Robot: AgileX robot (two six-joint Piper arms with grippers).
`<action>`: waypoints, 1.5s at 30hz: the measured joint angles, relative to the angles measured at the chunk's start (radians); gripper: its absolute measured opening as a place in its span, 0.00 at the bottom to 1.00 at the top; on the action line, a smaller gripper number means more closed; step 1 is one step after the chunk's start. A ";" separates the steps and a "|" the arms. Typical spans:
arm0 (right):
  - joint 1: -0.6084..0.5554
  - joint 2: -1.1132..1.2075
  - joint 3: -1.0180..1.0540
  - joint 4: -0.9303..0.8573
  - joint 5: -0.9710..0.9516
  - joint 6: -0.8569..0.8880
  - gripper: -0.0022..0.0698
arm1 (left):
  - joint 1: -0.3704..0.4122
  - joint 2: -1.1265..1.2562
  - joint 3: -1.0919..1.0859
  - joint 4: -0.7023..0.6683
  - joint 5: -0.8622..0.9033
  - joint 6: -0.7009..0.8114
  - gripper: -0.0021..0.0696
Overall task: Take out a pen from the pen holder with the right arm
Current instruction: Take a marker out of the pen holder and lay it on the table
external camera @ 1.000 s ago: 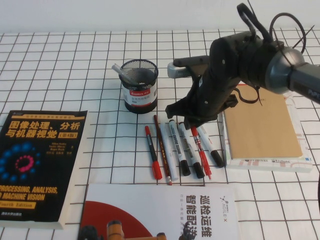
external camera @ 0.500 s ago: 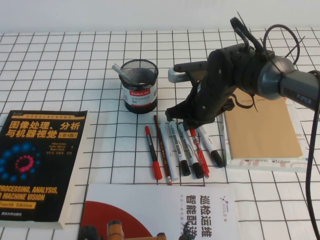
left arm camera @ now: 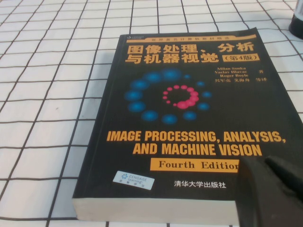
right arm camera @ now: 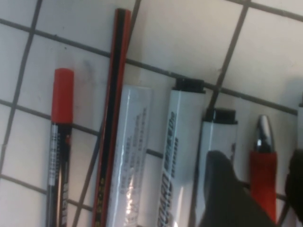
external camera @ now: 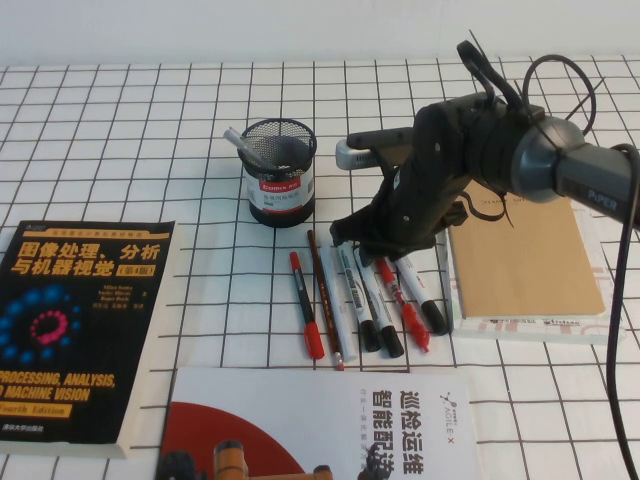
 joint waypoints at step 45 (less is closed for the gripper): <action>0.062 -1.361 0.769 -0.120 0.352 0.000 0.01 | 0.000 0.000 0.000 0.000 0.000 0.000 0.02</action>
